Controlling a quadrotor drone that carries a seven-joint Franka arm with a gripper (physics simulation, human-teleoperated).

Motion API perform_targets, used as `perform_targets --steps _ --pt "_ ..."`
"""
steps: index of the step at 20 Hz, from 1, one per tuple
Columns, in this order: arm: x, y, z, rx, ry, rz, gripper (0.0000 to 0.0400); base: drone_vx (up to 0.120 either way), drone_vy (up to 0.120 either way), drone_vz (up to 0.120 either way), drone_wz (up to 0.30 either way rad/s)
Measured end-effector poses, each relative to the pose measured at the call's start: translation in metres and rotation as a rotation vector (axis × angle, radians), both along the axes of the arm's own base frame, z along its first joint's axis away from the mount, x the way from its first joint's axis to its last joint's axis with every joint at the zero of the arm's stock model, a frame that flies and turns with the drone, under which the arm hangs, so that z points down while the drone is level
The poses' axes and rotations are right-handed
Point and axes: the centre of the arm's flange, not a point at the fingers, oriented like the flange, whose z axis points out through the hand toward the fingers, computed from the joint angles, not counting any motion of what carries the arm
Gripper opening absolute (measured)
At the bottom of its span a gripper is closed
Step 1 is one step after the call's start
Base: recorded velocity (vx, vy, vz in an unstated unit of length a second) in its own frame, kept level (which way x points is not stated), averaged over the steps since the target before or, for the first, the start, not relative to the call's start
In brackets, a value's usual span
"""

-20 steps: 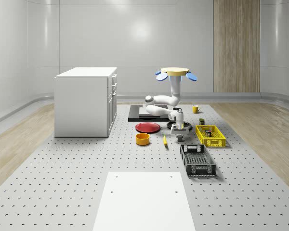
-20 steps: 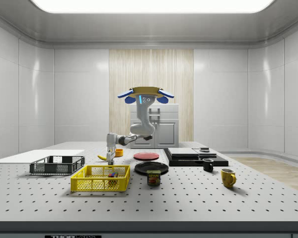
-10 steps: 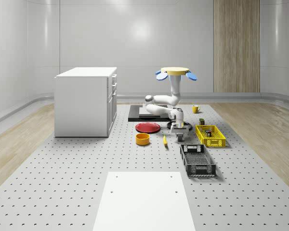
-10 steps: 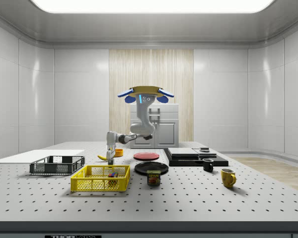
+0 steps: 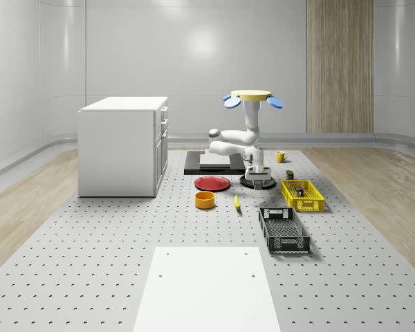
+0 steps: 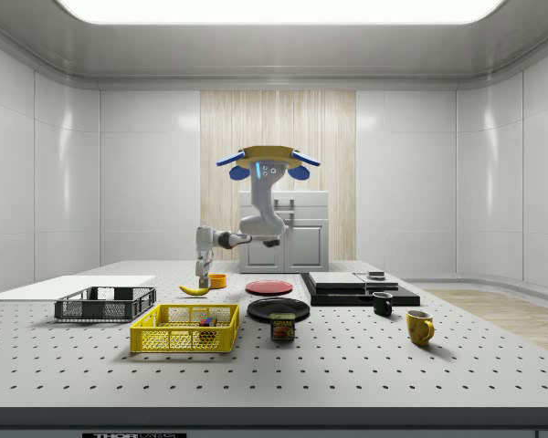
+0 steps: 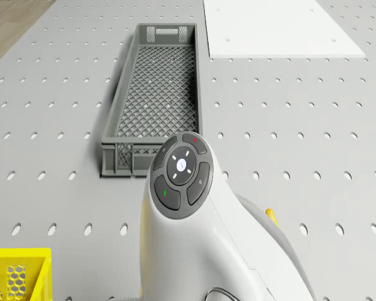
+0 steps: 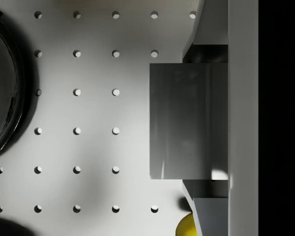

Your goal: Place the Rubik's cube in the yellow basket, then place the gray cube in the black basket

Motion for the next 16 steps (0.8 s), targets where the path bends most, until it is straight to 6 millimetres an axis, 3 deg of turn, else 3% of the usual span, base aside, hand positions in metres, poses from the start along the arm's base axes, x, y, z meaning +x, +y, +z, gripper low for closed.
perform_targets --steps 3,8,16 --pt "0.0000 0.0000 -0.0016 0.000 0.000 0.000 0.0250 0.000 0.027 0.000 0.000" --pt "0.0000 0.0000 -0.0027 0.000 0.000 0.000 0.0250 0.000 0.120 0.000 0.000" --pt "0.0000 0.0000 -0.0031 0.000 0.000 0.000 0.0250 0.120 0.120 0.000 0.000"
